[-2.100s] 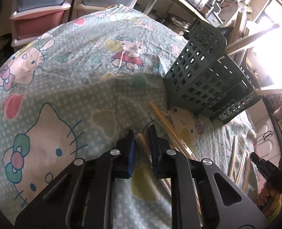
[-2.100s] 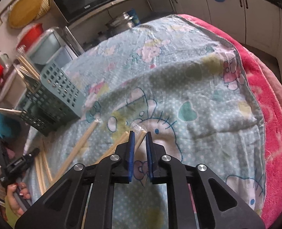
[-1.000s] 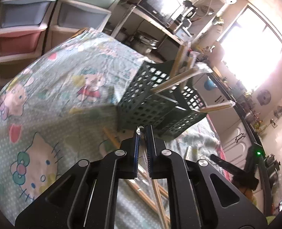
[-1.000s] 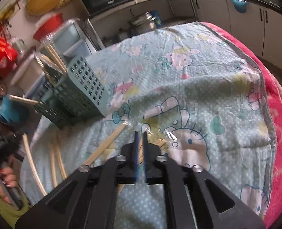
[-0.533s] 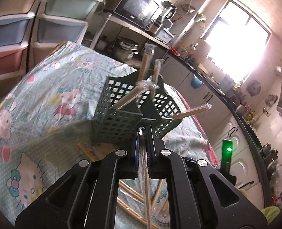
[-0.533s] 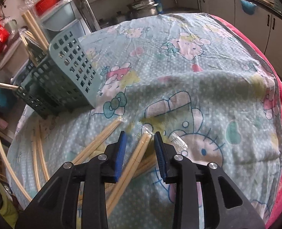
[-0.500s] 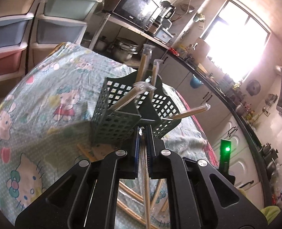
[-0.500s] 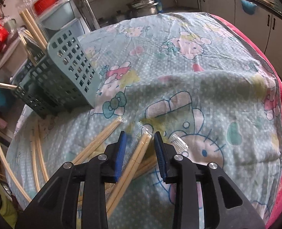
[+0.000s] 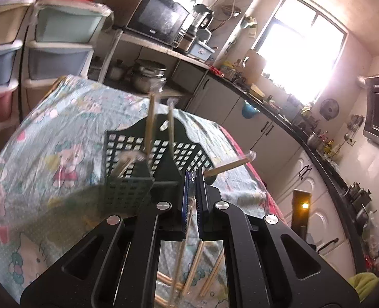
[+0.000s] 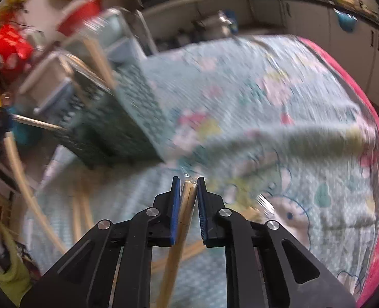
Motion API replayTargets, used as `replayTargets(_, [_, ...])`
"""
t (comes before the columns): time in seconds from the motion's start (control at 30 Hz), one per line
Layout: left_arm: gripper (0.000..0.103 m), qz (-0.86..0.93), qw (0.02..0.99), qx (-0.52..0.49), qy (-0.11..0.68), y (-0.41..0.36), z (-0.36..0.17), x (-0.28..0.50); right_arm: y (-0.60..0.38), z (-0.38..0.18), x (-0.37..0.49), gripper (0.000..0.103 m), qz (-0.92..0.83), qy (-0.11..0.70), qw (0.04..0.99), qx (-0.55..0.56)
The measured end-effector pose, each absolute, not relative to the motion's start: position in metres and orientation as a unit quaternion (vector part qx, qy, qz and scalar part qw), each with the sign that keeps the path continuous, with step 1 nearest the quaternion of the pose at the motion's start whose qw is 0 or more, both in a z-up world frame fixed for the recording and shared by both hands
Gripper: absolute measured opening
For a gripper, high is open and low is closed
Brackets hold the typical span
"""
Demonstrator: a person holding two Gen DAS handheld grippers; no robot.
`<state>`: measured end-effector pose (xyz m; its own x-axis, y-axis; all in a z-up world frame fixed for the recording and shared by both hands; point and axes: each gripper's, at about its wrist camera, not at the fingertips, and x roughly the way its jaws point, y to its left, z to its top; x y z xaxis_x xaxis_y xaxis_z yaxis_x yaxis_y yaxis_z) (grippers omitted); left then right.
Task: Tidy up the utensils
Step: 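Lift the chopstick with the left tool over the caddy while the right tool carries its chopstick there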
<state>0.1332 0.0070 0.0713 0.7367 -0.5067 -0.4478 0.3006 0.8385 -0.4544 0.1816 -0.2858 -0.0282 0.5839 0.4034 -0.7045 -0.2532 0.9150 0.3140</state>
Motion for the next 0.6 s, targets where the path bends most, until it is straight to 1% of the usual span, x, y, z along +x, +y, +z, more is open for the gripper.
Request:
replayTargets(0.27, [0.003,-0.240,0.920,-0.165,0.262,-0.005,0.096,0.136,-0.275,0.037,0.160,0.011,0.244,0.336,0.905,0.094])
replayTargets(0.6, [0.002,-0.264,0.924,-0.152,0.232,-0.018,0.124,0.141,-0.271,0.098,0.149,0.011,0.270,0.245,0.927,0.094])
